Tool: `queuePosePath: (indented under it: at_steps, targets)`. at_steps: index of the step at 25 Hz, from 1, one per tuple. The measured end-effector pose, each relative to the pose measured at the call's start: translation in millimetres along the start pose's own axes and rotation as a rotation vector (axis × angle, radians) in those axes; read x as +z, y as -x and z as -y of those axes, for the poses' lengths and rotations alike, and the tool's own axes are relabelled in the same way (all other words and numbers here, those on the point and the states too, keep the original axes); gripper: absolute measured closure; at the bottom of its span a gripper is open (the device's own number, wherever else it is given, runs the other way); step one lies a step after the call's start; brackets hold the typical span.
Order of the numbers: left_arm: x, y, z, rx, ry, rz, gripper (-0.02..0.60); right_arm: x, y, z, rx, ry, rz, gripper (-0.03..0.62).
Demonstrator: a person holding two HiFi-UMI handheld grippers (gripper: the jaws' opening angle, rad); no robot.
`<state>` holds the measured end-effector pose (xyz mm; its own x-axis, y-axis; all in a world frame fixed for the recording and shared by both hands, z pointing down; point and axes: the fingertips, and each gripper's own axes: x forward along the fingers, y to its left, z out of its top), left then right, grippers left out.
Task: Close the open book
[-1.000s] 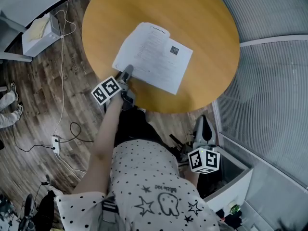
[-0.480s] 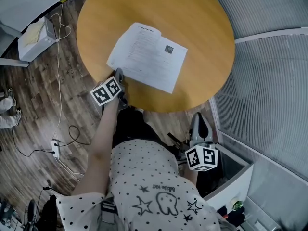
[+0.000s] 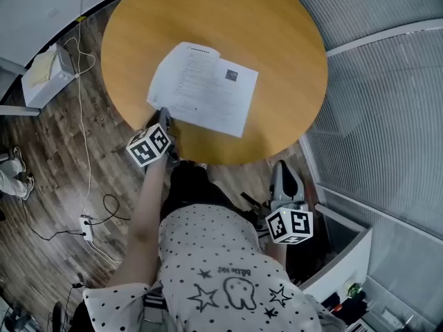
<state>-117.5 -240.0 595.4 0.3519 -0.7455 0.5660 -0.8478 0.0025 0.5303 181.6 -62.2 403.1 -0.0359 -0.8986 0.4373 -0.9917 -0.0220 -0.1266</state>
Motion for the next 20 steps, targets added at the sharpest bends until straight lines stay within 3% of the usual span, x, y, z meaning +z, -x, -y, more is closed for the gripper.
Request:
queuePosePath:
  at_steps: [20]
  targets:
    - [14.6,39.9,69.6,-0.114,-0.252,0.079,0.549,6.1,35.1,14.9,-0.054,-0.048,0.109,0.59]
